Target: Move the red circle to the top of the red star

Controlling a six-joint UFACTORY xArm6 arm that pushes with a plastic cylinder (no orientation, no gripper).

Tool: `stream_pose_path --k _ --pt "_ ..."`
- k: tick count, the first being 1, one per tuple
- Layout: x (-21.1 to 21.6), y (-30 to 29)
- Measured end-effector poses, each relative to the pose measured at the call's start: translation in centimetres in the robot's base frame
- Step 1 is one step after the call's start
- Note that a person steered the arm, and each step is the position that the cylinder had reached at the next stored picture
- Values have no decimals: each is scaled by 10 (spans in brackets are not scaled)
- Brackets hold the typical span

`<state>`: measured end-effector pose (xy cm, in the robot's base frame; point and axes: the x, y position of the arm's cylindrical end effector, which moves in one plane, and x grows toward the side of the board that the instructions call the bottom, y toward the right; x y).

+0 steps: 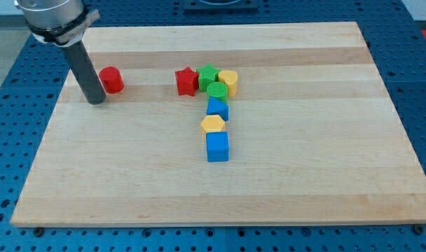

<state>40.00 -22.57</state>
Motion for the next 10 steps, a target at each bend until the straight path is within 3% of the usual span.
stream_pose_path --k 3,10 --pt "-10 0" --pt "-80 22"
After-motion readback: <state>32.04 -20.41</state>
